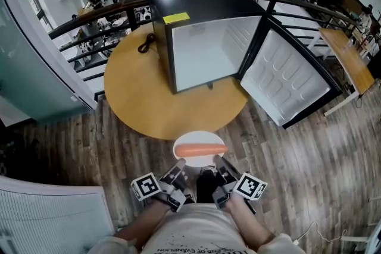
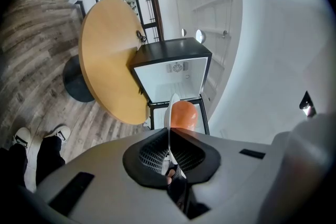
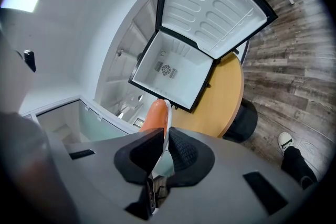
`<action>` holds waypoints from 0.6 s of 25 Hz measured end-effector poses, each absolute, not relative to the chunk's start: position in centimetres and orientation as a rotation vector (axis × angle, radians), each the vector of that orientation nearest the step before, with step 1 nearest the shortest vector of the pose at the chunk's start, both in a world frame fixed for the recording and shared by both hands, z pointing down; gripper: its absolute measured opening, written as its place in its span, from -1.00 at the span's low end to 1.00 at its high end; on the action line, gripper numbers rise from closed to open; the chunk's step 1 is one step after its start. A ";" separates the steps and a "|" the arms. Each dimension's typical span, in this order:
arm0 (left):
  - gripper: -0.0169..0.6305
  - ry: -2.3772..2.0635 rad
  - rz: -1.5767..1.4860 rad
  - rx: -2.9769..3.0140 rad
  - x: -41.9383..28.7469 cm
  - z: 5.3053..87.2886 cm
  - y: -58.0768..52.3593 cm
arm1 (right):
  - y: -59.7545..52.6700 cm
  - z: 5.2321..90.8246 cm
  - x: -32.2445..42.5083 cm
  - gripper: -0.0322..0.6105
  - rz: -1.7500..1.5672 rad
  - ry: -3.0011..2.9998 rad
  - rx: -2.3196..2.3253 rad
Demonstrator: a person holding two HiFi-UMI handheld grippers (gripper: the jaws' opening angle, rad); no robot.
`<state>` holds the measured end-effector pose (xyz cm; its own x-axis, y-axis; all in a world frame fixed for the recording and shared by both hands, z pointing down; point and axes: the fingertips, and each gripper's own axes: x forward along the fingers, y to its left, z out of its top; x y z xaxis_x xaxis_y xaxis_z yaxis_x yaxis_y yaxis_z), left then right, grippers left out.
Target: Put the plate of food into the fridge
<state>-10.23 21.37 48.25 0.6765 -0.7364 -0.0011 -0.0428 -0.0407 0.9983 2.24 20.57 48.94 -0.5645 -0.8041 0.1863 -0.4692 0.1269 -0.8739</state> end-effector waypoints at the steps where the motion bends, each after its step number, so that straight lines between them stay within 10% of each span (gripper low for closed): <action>1: -0.85 -0.670 -0.636 1.525 -10.0 48.4 20.8 | 20.0 49.1 2.4 -0.76 -1.414 2.081 -1.238; 15: -0.85 -0.709 -0.641 1.501 -6.3 49.0 9.5 | 8.2 49.5 6.4 -0.76 -1.435 2.109 -1.232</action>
<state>-6.34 9.49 49.02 0.6515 -0.7583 0.0232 -0.0533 -0.0153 0.9985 6.43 8.23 49.49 -0.5837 -0.7859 0.2041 -0.4784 0.1297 -0.8685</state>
